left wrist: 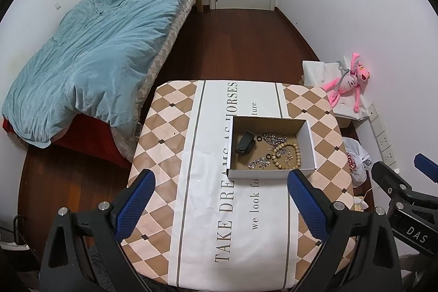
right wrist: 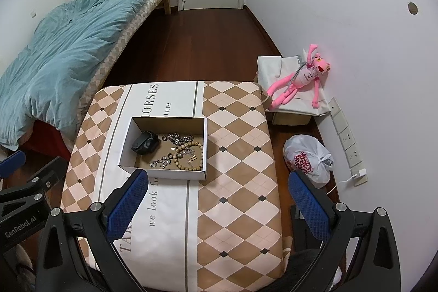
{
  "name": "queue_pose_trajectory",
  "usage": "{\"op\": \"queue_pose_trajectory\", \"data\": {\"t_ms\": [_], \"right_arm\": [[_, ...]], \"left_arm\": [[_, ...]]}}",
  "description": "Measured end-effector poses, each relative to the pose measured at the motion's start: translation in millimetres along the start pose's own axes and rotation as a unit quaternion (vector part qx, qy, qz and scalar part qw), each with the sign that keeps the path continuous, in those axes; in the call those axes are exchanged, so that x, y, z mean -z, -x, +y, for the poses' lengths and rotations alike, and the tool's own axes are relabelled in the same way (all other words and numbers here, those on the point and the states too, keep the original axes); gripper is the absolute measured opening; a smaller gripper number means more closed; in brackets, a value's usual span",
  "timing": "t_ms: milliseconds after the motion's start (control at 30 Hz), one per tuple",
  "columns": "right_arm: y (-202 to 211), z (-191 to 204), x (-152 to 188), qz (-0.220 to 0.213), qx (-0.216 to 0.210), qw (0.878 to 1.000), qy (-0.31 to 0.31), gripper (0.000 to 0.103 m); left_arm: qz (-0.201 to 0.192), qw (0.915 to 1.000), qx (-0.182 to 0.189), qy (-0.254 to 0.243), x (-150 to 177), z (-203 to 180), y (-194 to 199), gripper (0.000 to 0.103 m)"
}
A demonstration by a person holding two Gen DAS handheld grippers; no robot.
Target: Organize jewelry
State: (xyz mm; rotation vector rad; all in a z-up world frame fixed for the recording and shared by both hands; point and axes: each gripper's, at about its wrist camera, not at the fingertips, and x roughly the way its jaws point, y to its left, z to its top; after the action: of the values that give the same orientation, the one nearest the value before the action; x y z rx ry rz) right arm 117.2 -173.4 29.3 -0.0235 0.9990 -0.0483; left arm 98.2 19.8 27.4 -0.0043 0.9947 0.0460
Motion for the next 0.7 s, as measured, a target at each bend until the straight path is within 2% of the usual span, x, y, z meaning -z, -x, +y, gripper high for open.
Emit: {"op": "queue_pose_trajectory", "data": {"t_ms": [700], "right_arm": [[1.4, 1.5, -0.1, -0.001, 0.001, 1.0, 0.001, 0.103]], "left_arm": [[-0.003, 1.0, -0.001, -0.001, -1.4, 1.8, 4.3, 0.098]]}}
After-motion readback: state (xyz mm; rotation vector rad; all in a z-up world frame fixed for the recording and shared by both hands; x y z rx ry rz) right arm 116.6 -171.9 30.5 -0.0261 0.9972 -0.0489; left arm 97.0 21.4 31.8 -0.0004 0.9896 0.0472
